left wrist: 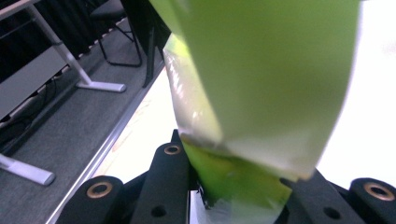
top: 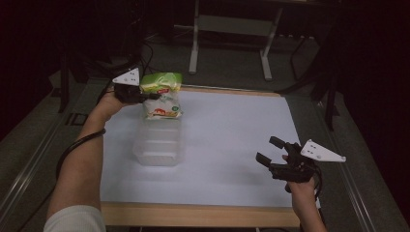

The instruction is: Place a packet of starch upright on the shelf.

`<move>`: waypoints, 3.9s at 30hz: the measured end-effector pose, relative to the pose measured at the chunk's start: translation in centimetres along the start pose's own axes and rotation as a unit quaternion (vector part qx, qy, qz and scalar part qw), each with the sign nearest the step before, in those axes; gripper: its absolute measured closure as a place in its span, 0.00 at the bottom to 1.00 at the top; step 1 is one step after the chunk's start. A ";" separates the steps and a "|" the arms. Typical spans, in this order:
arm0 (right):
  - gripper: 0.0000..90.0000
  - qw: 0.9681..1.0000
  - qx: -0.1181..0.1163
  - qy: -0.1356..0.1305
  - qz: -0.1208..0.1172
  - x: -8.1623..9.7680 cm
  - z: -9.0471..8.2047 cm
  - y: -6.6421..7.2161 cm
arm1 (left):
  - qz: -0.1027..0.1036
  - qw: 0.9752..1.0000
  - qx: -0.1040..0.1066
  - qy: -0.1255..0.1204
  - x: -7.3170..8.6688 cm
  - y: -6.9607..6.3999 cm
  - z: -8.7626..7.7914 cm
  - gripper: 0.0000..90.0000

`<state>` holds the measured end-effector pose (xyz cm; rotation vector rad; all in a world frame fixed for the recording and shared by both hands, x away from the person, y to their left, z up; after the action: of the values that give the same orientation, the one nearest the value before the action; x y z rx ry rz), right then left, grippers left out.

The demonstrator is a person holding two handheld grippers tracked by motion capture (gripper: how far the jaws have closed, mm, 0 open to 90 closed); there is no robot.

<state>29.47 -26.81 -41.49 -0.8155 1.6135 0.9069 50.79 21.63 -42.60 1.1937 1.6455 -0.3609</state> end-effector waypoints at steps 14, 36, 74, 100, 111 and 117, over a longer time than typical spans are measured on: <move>0.20 1.000 -0.012 -0.008 0.007 0.3 0.0 0.2 | -0.025 0.999 -0.005 0.046 3.2 -1.3 2.6 0.86; 0.20 1.000 0.002 0.013 0.015 0.9 0.3 -0.2 | -0.117 0.984 -0.128 0.038 3.1 -0.7 1.4 0.47; 0.16 0.999 0.016 0.040 0.023 1.4 0.6 -0.1 | -0.222 0.972 -0.060 0.040 3.2 -8.4 -5.4 0.02; 0.16 0.998 0.026 0.053 0.033 3.1 0.4 -0.1 | -0.165 0.986 -0.004 -0.031 -1.3 -19.4 -8.0 0.02; 0.16 0.997 0.025 0.057 0.036 3.5 0.3 0.1 | -0.135 0.989 0.036 -0.040 -2.8 -24.2 -6.4 0.02; 0.16 0.998 0.024 0.053 0.035 3.5 0.2 0.3 | -0.133 0.987 0.076 -0.038 -3.4 -26.8 -5.3 0.02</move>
<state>28.63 -26.70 -44.95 -0.7897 1.7591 0.8837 25.51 11.22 -45.53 1.0573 1.7390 -0.7027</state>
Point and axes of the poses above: each handheld gripper's, and its own axes: z roughly forward along the jaws, x roughly out of its underside, y roughly to its left, the point moved 3 cm from there along z, roughly forward along the jaws, and after that the axes turned 10 degrees about -x, right-handed, at the moved point
